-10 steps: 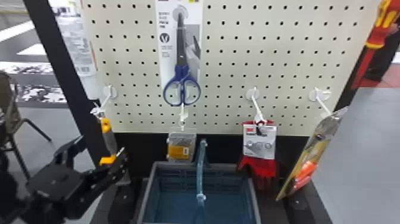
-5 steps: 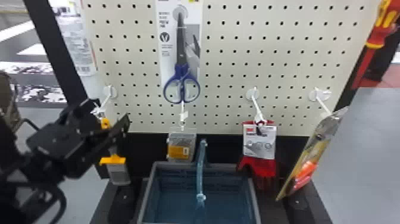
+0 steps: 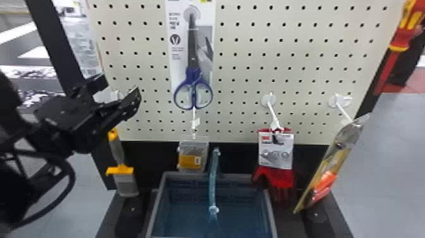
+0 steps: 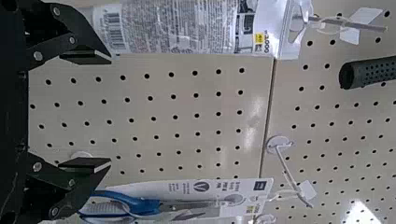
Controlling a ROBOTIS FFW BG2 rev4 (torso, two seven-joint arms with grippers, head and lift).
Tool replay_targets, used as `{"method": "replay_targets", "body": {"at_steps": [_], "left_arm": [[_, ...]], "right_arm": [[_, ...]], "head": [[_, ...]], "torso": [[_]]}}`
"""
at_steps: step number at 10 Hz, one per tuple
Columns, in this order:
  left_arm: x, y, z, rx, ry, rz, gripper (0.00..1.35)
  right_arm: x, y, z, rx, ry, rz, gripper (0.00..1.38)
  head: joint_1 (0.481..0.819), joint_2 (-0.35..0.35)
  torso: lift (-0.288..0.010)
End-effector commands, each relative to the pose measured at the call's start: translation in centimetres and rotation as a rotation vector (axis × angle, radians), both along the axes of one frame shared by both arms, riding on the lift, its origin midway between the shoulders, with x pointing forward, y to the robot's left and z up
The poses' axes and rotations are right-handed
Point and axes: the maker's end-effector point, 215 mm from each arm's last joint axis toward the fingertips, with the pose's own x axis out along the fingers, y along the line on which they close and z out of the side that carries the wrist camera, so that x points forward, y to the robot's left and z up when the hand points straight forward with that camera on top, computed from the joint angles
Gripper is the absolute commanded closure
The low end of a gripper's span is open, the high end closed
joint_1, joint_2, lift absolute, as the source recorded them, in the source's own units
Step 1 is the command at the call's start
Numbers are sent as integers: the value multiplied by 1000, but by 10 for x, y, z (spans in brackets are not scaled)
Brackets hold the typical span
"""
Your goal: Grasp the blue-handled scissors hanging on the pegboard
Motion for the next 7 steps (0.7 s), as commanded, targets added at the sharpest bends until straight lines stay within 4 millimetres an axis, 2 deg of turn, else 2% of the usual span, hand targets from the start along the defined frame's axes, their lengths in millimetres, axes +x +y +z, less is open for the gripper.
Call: {"method": "replay_targets", "body": {"at_steps": [1,4,6,7], "left_arm": [[13,-18,5,-22,8,-70,478],[17,-57,21,-29,11,-212,473],[19,-79,21,-30,37,-317,472],[23,-83,22,-17,37,-339,472]], "right_arm": [[1,1,0,-1,-1,4,318],[1,1,-2,-2,1,6,318],[2,1,-2,-1,1,6,318],[2,1,-2,-2,1,7,318]], "head": [[549,0],[549,0],[549,0],[549,0]], "torso": [[-100],[-100],[-100],[-100]]}}
